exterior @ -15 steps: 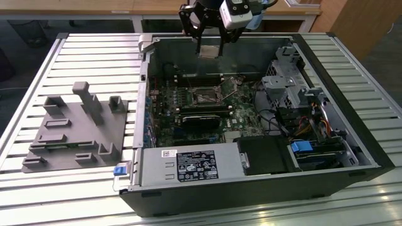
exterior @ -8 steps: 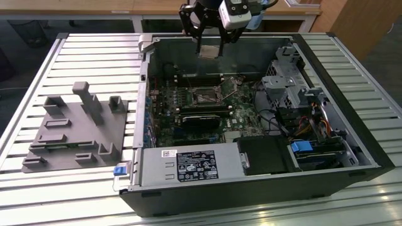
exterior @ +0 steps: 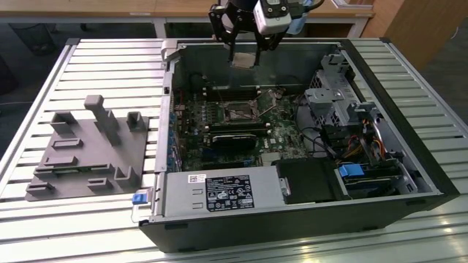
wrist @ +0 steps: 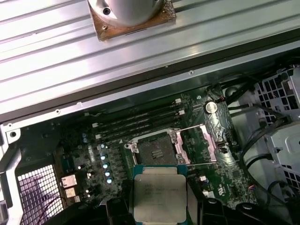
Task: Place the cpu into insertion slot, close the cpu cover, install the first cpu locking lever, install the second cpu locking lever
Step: 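Place the cpu into insertion slot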
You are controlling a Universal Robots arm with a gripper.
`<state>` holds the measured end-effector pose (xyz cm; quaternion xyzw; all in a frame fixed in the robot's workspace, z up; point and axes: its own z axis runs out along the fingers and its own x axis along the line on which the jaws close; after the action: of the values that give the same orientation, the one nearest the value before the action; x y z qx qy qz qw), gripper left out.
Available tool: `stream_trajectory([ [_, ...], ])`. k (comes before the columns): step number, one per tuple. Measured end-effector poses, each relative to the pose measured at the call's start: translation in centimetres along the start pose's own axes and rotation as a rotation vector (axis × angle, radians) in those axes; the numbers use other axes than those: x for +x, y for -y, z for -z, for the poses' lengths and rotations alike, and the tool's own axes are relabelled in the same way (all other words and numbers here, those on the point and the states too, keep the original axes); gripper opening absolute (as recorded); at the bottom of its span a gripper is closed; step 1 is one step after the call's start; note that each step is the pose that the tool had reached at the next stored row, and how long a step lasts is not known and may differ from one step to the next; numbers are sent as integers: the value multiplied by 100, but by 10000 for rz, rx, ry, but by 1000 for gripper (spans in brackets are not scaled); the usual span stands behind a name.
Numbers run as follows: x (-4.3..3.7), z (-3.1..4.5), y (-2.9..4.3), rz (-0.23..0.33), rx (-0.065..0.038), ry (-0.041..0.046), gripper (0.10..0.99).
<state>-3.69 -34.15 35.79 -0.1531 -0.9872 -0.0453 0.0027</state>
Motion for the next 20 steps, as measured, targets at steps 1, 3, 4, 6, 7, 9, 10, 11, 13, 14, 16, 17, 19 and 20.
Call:
stream_trajectory([
  [1, 0, 0, 0, -41, -1, 4, 541],
  [3, 0, 0, 0, -116, -2, 10, 541],
  [4, 0, 0, 0, -153, -3, 14, 541],
  [6, 0, -1, 0, -225, -5, 20, 541],
  [7, 0, -1, 0, -264, -5, 24, 541],
  [9, 0, -1, 0, -335, -6, 30, 541],
  [10, 0, -1, 0, -370, -8, 33, 541],
  [11, 0, -1, 0, -406, -8, 36, 541],
  [13, 0, -1, 0, -481, -10, 43, 541],
  [14, 0, -1, 0, -517, -10, 46, 541],
  [16, 0, -1, 0, -586, -11, 52, 541],
  [17, 0, -1, 0, -621, -12, 55, 541],
  [19, 0, -1, 0, -687, -13, 61, 541],
  [20, 0, -2, 0, -720, -14, 64, 541],
])
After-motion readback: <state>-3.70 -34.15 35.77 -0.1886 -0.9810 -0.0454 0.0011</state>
